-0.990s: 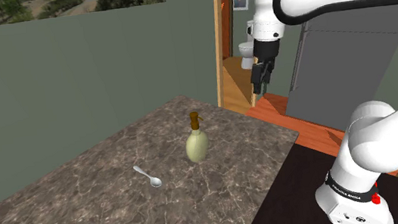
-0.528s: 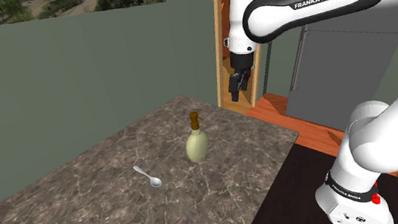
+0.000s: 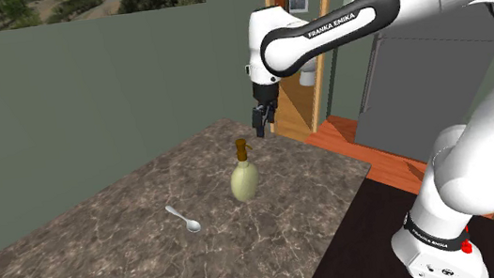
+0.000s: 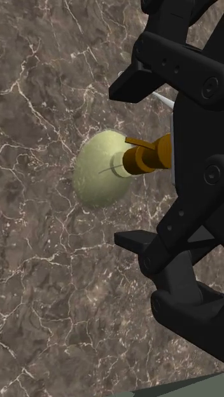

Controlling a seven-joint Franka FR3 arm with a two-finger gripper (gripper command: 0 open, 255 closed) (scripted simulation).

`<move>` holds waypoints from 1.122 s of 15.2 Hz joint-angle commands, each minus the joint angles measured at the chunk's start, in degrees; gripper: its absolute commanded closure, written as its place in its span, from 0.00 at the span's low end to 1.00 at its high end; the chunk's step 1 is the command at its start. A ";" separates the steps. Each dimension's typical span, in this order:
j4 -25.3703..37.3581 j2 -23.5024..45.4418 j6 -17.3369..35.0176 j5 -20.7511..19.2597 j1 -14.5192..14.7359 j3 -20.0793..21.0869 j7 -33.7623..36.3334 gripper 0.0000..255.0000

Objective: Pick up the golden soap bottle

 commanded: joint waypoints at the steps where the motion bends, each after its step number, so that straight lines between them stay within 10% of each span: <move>1: 2.21 3.76 1.94 -0.13 0.47 0.49 -0.45 0.00; 7: 10.98 15.52 5.87 -1.09 1.66 1.74 -1.58 0.00; 16: 7.64 17.74 11.43 -1.29 1.69 1.73 -1.46 0.00; 17: 7.65 17.64 11.31 -1.28 1.70 1.74 -1.45 1.00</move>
